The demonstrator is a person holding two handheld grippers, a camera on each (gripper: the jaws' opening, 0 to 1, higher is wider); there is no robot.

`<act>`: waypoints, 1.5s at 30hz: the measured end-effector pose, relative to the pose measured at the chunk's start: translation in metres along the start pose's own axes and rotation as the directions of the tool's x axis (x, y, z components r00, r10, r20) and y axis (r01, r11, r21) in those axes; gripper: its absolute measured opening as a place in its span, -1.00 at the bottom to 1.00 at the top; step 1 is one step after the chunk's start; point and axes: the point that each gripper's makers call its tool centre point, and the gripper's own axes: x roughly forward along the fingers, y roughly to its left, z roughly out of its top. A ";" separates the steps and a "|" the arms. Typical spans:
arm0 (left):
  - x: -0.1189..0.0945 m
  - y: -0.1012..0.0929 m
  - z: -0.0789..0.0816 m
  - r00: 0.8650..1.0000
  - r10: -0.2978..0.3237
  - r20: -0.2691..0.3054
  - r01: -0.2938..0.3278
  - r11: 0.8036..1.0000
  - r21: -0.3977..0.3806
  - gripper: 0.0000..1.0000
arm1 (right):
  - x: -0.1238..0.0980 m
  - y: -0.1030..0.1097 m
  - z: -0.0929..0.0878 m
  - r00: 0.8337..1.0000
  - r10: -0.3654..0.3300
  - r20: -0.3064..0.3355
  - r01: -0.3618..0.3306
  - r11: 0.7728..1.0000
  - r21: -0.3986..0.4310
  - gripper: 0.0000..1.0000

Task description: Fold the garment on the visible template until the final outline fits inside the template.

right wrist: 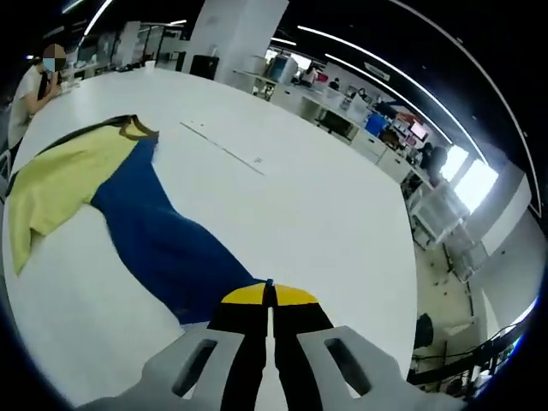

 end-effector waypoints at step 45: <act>0.007 -0.002 -0.006 0.998 0.042 -0.052 -0.044 0.998 -0.033 0.92 | 0.046 -0.003 -0.074 0.990 0.056 -0.128 -0.049 0.997 0.056 -0.97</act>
